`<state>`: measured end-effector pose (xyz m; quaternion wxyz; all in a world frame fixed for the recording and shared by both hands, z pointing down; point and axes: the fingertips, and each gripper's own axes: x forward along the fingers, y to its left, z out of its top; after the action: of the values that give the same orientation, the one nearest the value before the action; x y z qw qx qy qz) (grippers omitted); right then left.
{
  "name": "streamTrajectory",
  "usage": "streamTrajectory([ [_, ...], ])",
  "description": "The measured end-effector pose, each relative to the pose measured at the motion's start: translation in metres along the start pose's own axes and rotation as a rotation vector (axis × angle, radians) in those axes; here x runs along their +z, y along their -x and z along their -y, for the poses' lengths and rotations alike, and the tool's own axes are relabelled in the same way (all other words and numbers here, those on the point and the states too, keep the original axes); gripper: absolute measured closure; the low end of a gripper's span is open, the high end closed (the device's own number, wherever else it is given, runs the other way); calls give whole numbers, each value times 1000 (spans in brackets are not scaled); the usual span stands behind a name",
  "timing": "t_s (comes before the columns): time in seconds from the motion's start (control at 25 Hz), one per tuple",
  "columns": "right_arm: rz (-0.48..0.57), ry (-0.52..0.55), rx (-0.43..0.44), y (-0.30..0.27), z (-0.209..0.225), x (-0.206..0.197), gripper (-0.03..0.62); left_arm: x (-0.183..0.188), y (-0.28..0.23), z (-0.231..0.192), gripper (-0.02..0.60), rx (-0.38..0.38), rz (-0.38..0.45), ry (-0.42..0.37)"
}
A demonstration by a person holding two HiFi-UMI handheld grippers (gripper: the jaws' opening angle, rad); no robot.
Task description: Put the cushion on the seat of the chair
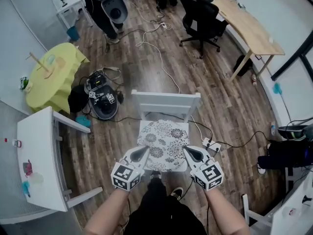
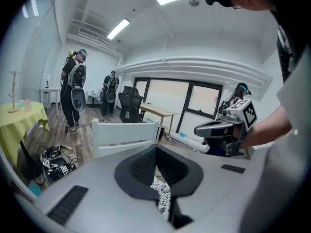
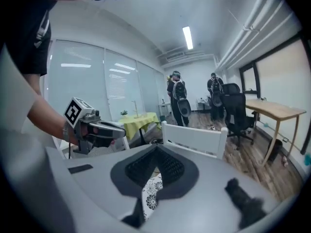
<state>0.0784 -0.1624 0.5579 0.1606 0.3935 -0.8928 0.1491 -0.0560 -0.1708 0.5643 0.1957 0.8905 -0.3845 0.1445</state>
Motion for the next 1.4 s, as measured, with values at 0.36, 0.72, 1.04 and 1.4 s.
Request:
streamTrajectory([
  [0.36, 157, 79, 97, 85, -74, 104, 580, 104, 77, 91, 571, -91, 170, -85],
  [0.72, 334, 113, 146, 159, -120, 204, 580, 191, 132, 169, 571, -142, 318, -211],
  [1.04, 414, 161, 151, 199, -142, 258, 580, 245, 153, 211, 571, -205, 421, -257],
  [1.4, 442, 171, 108, 205, -134, 268, 580, 259, 157, 216, 571, -220, 433, -264],
])
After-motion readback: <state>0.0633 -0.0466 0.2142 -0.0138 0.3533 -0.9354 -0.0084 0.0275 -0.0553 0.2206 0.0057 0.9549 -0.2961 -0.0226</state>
